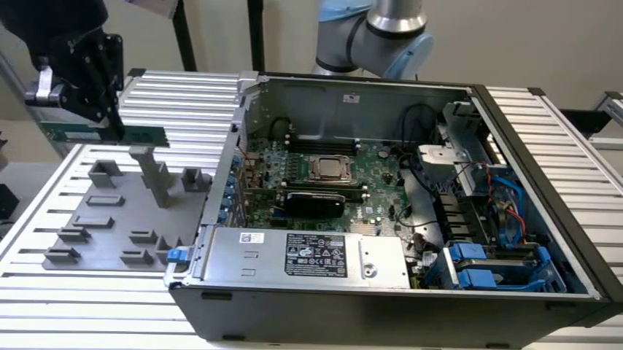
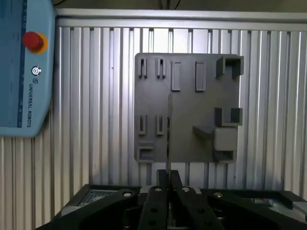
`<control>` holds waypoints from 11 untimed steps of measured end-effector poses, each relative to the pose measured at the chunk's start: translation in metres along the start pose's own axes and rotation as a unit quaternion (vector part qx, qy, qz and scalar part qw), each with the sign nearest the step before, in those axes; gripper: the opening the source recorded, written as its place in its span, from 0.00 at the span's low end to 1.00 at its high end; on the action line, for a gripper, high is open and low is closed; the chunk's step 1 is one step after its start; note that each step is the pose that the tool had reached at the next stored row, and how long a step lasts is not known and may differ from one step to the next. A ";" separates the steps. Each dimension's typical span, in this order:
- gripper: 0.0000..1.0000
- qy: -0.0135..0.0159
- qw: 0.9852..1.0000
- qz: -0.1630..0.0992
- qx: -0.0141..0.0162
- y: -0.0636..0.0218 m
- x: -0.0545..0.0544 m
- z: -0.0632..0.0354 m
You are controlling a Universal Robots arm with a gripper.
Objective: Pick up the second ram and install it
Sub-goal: 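Pick up the second ram and move it above second insertion slot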
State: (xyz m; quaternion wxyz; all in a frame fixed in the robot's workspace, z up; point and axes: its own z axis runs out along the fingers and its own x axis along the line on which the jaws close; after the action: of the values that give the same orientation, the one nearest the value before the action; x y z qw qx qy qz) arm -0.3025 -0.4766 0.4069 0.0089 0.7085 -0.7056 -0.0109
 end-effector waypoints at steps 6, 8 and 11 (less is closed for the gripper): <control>0.00 -0.001 1.000 0.000 -0.001 -0.0266 0.000 -0.0269; 0.00 -0.002 1.000 0.000 -0.001 -0.0353 0.000 -0.0320; 0.00 -0.002 1.000 0.000 -0.001 -0.0490 0.000 -0.0350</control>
State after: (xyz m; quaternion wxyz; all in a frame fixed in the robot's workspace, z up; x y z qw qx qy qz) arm -0.2525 -0.4766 0.4405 0.0088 0.7085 -0.7056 -0.0131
